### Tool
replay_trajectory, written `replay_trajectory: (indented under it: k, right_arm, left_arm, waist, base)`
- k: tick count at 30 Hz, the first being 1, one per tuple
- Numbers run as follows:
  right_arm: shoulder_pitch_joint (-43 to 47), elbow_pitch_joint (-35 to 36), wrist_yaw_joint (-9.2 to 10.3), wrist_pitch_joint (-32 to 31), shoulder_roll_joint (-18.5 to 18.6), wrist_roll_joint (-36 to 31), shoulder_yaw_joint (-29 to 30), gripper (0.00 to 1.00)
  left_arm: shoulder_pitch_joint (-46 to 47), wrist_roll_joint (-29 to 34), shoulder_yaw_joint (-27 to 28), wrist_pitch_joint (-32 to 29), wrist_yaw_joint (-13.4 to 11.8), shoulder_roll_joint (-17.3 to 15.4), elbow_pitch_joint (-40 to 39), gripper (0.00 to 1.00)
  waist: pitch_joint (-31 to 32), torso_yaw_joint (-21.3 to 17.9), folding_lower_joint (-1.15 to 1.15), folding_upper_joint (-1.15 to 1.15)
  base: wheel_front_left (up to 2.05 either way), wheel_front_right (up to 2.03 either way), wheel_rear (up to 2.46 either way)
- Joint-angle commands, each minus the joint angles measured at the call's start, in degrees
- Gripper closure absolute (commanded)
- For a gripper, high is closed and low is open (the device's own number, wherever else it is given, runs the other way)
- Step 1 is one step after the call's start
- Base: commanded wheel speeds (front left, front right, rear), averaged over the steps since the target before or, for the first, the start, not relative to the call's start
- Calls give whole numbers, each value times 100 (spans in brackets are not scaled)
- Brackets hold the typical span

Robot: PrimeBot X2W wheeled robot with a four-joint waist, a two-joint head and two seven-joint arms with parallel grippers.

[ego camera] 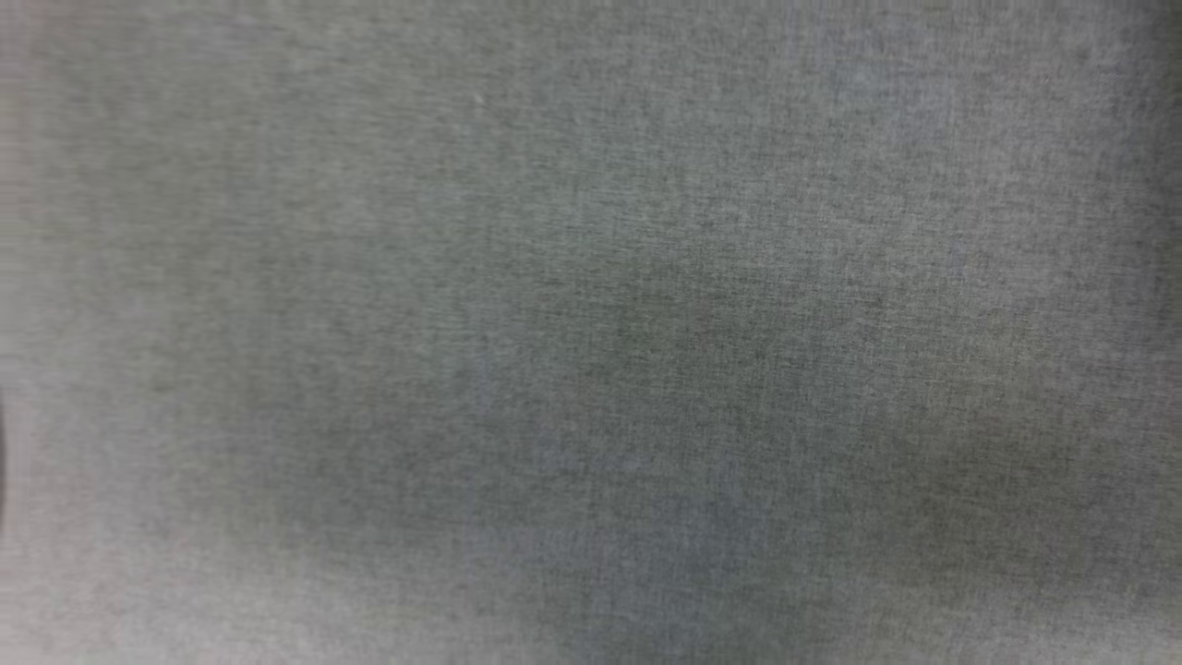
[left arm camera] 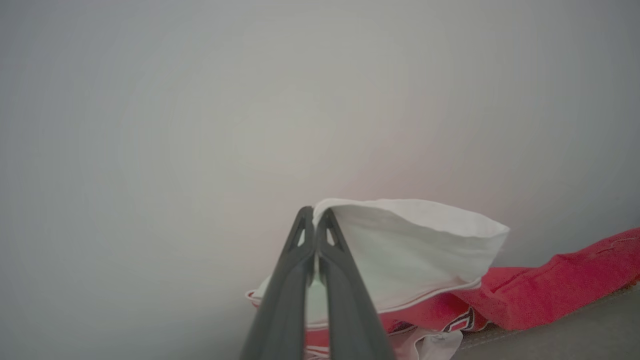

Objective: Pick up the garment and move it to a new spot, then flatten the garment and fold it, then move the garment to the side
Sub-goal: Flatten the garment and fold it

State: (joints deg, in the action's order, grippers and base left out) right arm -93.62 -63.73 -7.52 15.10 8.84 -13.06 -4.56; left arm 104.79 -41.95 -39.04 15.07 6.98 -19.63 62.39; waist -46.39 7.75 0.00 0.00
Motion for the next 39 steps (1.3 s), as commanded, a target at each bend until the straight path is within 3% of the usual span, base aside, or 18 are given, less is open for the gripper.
replay_trajectory:
  k: [1, 5, 9, 15, 19, 24, 31, 39]
  right_arm:
    - [68, -67, 6, 4, 1, 157, -33, 100]
    - [352, -215, 6, 3, 45, 533, -327, 100]
    - [781, -480, 6, 4, 126, 1094, -755, 100]
    - [1851, -436, 6, -50, 122, 2296, -1698, 100]
    - [2764, 195, 6, -373, 510, 3274, -2438, 100]
    - [3897, 1592, 6, -895, 1507, 4487, -3261, 100]
    - [5338, 3326, 6, -1333, 2887, 5569, -3671, 100]
    - [6828, 4626, 6, -1804, 3660, 6242, -3480, 100]
  left_arm:
    - [-164, -120, 8, -40, 29, 22, 78, 100]
    - [-632, -423, -186, -253, 46, 107, -135, 100]
    - [-1433, -852, -614, -768, 48, -112, -750, 100]
    - [-2831, -1432, -1143, -1371, 49, -711, -1885, 100]
    - [-3922, -1825, -1229, -1644, -3, -1198, -2711, 100]
    - [-5303, -2144, -1319, -1858, -577, -1909, -4139, 100]
    - [-6997, -2517, -1474, -2059, -1746, -2945, -6403, 100]
    - [-8439, -3130, -1465, -1815, -2835, -3641, -7915, 100]
  waist:
    - [289, 114, 0, 0]
    - [678, 203, 0, 0]
    - [1195, 263, 0, 0]
    - [1999, 253, 0, 0]
    - [2471, 240, 0, 0]
    - [2894, 247, 0, 0]
    - [3258, 270, 0, 0]
    - [3480, 238, 0, 0]
  base:
    - [0, 0, 0]
    - [0, 0, 0]
    - [0, 0, 0]
    - [0, 0, 0]
    - [0, 0, 0]
    - [0, 0, 0]
    - [0, 0, 0]
    - [0, 0, 0]
